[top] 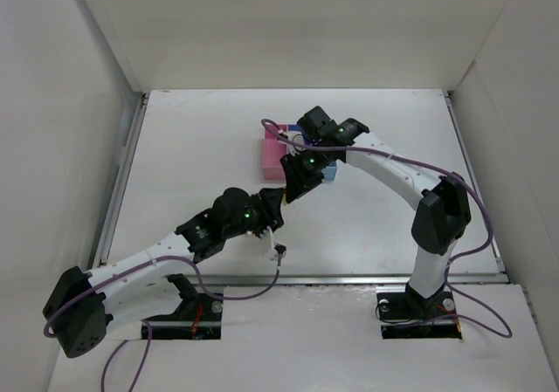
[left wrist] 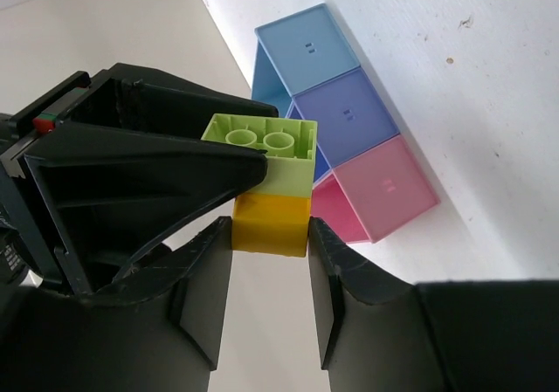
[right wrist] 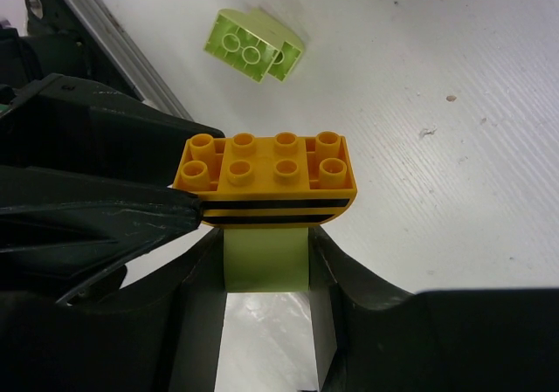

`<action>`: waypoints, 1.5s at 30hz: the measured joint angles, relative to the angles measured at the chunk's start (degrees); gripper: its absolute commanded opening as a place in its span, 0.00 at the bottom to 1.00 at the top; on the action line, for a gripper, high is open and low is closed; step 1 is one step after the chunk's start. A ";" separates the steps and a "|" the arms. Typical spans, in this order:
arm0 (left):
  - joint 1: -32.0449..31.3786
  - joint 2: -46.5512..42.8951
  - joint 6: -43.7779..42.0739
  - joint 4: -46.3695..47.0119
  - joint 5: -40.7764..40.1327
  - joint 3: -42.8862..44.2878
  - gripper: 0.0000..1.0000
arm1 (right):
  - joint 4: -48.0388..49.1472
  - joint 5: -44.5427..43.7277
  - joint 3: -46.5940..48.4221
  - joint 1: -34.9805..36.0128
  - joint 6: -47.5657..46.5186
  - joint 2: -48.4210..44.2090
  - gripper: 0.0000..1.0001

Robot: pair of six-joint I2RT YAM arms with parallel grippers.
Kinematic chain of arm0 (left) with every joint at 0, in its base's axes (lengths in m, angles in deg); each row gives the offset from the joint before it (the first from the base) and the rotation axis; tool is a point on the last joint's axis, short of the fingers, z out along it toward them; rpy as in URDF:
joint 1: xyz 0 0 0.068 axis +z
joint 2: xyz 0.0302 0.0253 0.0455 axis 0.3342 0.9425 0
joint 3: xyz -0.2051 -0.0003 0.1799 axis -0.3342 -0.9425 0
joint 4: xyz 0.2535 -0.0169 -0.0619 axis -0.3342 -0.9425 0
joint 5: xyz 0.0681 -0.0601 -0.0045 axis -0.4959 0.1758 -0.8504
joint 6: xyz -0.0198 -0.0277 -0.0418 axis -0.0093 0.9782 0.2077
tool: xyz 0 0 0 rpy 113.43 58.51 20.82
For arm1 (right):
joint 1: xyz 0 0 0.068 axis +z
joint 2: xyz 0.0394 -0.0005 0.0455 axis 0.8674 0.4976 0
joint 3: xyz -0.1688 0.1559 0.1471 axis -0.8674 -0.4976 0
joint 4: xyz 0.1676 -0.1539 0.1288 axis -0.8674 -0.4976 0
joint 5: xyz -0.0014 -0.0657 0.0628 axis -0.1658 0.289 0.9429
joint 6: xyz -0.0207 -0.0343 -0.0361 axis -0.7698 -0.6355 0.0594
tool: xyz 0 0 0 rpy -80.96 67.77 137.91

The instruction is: Sort the legos into containers by color

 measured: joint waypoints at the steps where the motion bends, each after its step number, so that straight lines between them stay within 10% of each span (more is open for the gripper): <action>1: 0.00 0.00 -0.22 -0.02 0.00 0.00 0.28 | 0.00 0.04 0.02 0.00 0.00 0.04 0.00; 6: 0.00 0.00 -1.20 -0.46 -0.24 -0.04 0.00 | -0.02 0.11 0.24 0.24 0.00 0.42 0.00; 30: 0.00 6.91 -1.33 -1.73 -23.10 -3.96 0.00 | 2.29 -0.70 -11.30 0.81 -0.35 -1.62 0.00; 45: 5.57 5.62 29.73 -3.65 -26.80 8.35 0.00 | 2.43 -15.80 6.14 -8.90 1.27 -5.79 0.00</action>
